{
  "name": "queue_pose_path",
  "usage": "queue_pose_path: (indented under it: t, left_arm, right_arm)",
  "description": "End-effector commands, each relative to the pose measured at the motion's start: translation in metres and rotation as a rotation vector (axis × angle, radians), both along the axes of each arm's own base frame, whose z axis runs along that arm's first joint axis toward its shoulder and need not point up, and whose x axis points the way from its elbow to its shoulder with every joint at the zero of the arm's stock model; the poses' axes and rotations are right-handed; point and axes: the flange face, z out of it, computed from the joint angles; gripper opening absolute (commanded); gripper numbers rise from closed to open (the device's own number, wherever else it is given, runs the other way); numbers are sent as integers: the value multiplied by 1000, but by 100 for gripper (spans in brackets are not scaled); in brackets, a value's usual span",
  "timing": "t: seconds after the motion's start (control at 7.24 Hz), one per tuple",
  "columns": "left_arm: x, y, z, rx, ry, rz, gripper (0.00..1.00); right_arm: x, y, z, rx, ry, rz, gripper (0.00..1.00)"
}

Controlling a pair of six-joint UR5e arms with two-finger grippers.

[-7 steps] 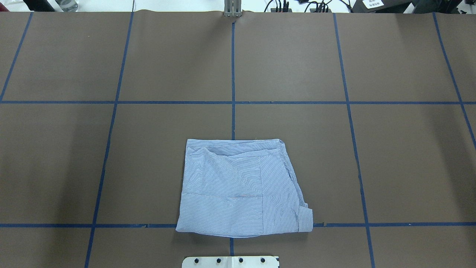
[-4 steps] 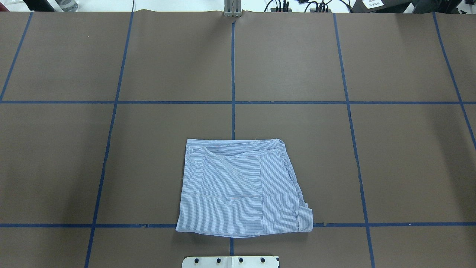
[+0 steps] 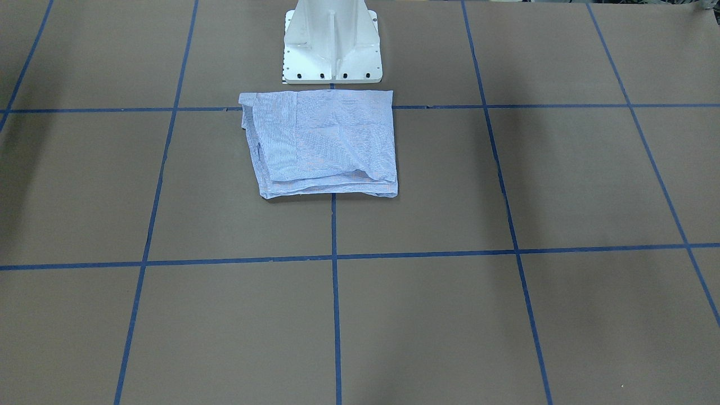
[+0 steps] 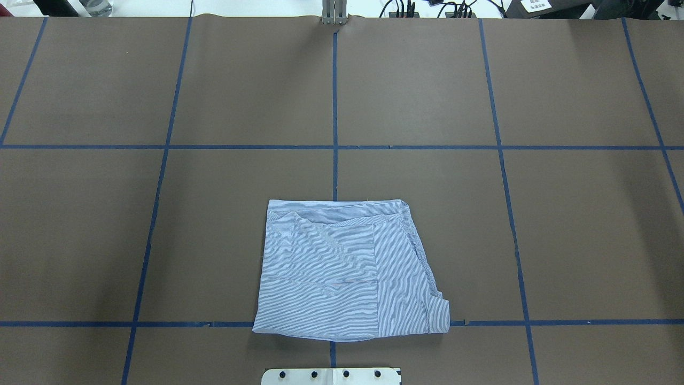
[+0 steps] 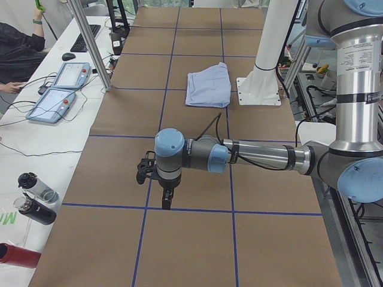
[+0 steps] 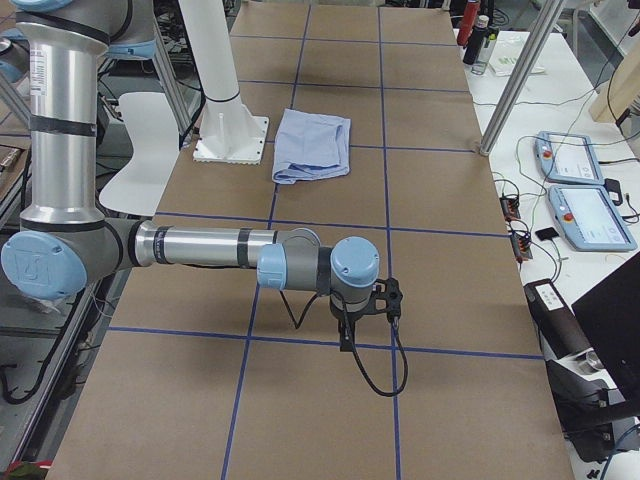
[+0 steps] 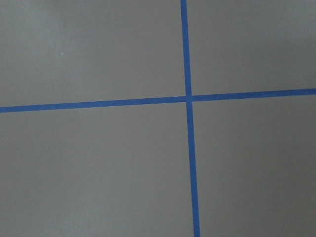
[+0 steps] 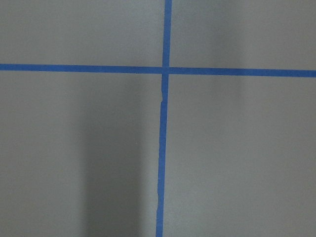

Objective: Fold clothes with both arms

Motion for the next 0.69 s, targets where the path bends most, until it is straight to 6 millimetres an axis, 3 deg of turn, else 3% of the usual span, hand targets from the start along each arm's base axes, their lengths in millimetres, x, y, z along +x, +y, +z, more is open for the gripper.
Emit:
queue_pose_path:
  t: [0.0,0.28,0.55]
  left_arm:
    - [0,2,7,-4,0,13,100]
    - [0,1,7,-4,1,13,100]
    - [0,1,6,-5,1,12,100]
  right_arm:
    - [0,5,6,-13,1,0,100]
    - [4,28,24,-50,4,10,100]
    - [14,32,11,-147,4,150,100]
